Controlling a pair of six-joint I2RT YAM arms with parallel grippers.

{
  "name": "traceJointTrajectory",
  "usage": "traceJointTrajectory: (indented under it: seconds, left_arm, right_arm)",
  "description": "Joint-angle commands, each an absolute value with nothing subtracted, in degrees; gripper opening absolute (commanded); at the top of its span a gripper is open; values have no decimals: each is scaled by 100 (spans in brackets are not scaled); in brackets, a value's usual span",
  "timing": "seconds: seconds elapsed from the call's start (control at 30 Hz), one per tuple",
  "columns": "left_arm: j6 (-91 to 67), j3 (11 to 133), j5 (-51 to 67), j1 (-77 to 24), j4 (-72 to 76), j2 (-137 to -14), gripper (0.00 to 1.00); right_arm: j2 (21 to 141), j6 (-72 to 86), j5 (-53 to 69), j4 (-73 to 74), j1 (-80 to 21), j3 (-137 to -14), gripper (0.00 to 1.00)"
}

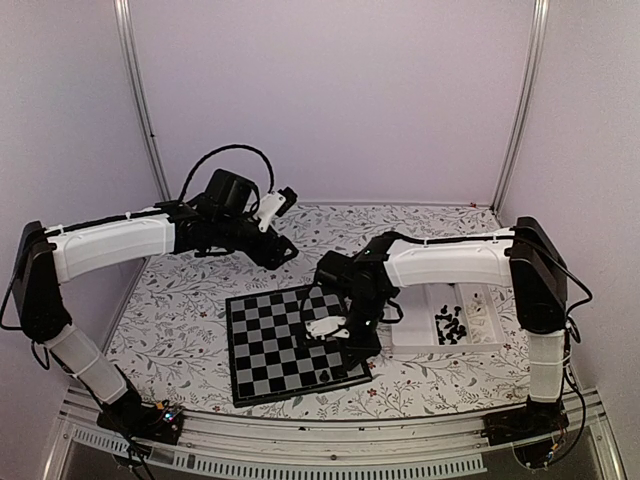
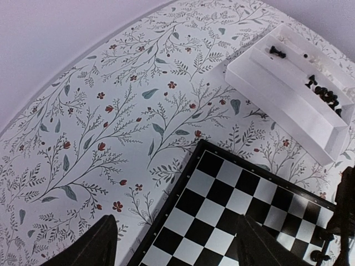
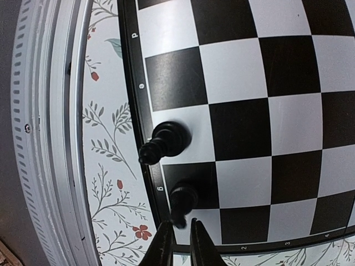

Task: Set up the chess pieces on the board
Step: Place the chess piece on the chessboard.

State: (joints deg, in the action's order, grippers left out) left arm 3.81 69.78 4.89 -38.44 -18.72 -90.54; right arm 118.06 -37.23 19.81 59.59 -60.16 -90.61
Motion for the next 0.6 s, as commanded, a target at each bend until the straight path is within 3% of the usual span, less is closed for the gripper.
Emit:
traceJointTrajectory:
  seconds: [0.0, 0.57]
  left_arm:
    - [356, 6961, 509, -3788, -1810, -8991, 75]
    - [356, 6979, 600, -3788, -1846, -9051, 75]
  right_arm:
    - [11909, -3678, 1917, 5988, -6091, -9245, 15]
    - [11876, -3693, 1696, 6000, -6126, -9104, 17]
